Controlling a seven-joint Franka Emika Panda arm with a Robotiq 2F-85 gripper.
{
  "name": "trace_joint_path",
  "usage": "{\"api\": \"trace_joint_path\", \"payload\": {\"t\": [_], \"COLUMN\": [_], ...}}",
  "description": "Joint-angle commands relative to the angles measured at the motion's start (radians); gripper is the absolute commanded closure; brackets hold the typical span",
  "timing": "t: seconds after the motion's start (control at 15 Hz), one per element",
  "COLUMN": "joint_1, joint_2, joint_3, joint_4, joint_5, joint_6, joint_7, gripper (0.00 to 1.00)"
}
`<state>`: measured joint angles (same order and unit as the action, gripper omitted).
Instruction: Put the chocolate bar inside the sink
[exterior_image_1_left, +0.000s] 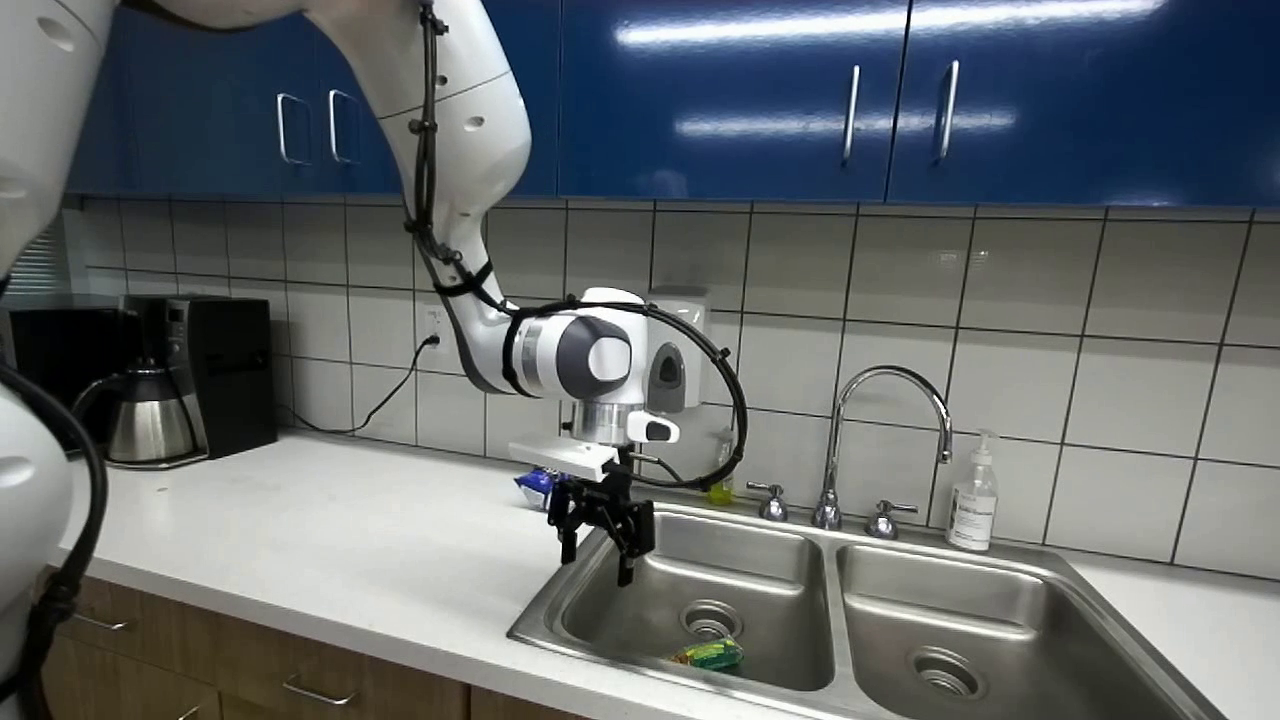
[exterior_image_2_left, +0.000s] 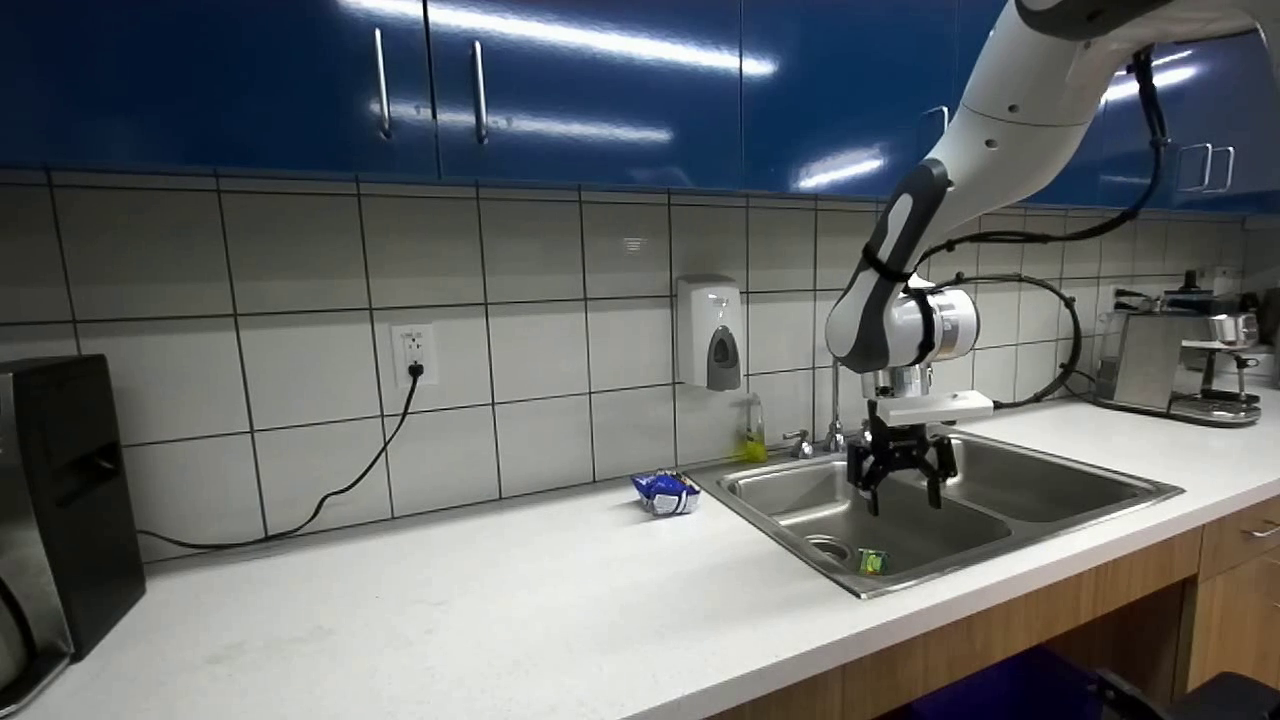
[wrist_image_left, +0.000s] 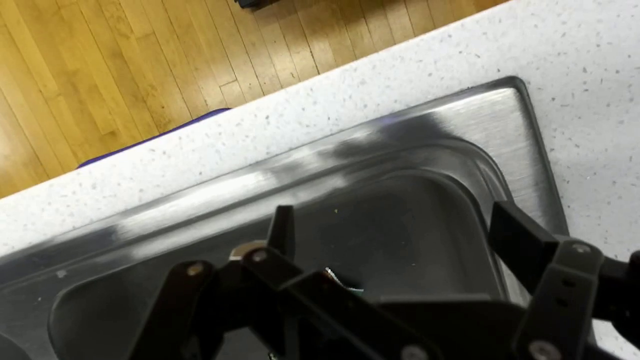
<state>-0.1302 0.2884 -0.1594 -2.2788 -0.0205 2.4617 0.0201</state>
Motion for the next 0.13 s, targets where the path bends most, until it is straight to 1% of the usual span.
{"api": "trace_joint_path", "payload": {"t": [0.0, 0.07], "joint_1": [-0.005, -0.005], "joint_2": [0.004, 0.006], "joint_3": [0.004, 0.004], "joint_4": [0.003, 0.003], "joint_5": [-0.002, -0.002], "joint_6": [-0.002, -0.002], "joint_7": [0.002, 0.002], "gripper": [0.0, 0.0]}}
